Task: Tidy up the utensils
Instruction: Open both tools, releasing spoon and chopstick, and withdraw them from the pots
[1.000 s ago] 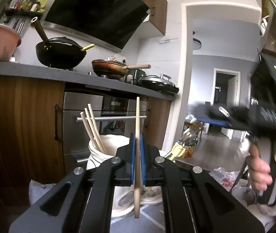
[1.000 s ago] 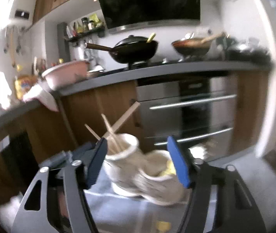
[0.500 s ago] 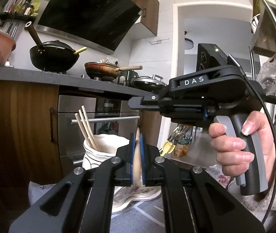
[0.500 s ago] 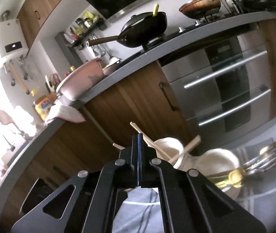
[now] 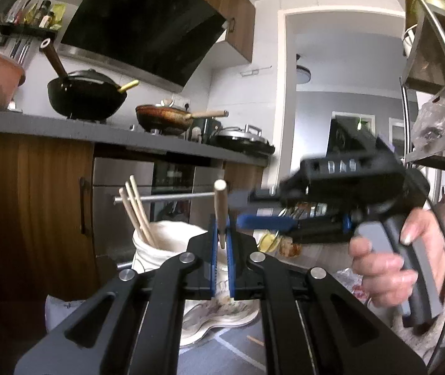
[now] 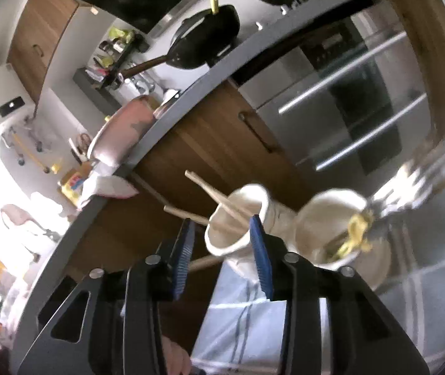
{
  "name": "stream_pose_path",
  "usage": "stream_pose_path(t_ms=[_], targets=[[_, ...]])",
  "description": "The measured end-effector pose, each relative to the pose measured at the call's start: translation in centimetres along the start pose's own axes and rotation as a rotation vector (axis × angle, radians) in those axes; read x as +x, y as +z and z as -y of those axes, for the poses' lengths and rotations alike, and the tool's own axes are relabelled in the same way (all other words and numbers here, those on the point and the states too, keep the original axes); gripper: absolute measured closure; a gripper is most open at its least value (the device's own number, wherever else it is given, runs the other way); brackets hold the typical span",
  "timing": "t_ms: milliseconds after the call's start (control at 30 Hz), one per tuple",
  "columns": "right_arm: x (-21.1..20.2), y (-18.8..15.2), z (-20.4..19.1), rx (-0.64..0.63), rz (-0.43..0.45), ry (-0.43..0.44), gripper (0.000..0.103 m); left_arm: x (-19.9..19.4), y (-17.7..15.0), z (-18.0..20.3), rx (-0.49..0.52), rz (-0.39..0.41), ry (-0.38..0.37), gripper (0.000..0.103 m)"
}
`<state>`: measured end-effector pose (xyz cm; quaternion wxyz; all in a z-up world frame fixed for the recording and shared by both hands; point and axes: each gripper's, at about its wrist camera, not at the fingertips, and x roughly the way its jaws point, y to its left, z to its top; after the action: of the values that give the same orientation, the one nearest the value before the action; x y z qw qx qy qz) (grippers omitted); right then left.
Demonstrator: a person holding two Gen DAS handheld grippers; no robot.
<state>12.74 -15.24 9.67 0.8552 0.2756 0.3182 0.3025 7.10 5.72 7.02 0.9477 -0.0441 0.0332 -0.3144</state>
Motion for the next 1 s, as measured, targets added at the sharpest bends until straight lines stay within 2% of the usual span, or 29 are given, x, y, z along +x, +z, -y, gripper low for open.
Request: stream_pose_path(t_ms=[133,367,500,733,800,967,1000], targets=[[-0.8,-0.6,-0.1,-0.012,0.014,-0.025,0.064,-0.5,0.8,0.4,0.017,0.018,0.006,0.098],[-4.4,-2.1,0.1,-0.104,0.101,-0.140,0.060,-0.2,3.6,-0.4,0.015,-0.028,0.110,0.098],[-5.9,-2.4,1.0,-0.131,0.130,-0.188,0.058,0.5,4.7,0.0,0.046,-0.135,0.164,0.098],[-6.1,-2.9,2.7,-0.135,0.126,-0.227,0.055,3.9,4.1,0.0,0.044,-0.355,0.245,0.098],[-6.3,-3.0,3.0,-0.135,0.123,-0.229,0.055,4.8,4.0,-0.1,0.039,-0.385,0.242,0.098],[-7.0,-3.4,3.6,-0.144,0.110,-0.243,0.055,5.8,3.8,0.1,0.048,-0.401,0.256,0.096],[-7.2,-3.5,3.7,-0.148,0.108,-0.252,0.055,5.7,3.8,0.3,0.051,-0.401,0.254,0.091]])
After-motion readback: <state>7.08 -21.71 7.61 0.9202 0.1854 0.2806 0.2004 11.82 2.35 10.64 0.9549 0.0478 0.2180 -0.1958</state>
